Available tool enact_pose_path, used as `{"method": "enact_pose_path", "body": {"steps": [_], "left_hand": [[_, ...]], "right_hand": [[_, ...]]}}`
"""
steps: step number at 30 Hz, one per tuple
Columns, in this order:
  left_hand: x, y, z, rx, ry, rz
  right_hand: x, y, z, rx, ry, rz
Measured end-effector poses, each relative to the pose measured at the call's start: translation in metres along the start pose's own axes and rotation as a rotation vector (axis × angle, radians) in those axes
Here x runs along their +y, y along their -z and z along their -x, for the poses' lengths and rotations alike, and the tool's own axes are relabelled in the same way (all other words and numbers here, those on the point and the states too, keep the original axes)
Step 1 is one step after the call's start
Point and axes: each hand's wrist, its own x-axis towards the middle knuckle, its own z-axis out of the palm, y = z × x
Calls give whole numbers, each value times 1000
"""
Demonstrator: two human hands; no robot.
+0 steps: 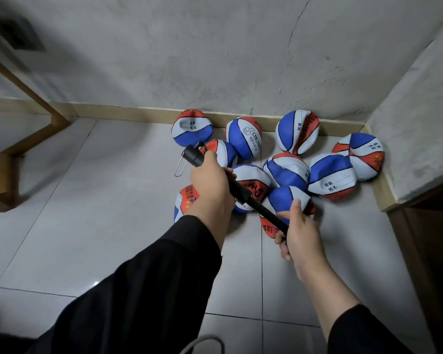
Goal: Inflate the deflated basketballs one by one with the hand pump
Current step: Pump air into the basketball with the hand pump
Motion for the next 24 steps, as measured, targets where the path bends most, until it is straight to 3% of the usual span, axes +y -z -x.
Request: {"method": "enact_pose_path", "body": {"steps": [12,16,24], "left_hand": [[-50,-4,38,-22,-37,-104],[-40,8,44,-27,53,-83],[-10,28,33,58,-4,-6]], "right_hand": [[-5,-15,10,-21,57,109],[-4,-16,21,-54,116,128],[14,-2,35,-80,51,86]]}}
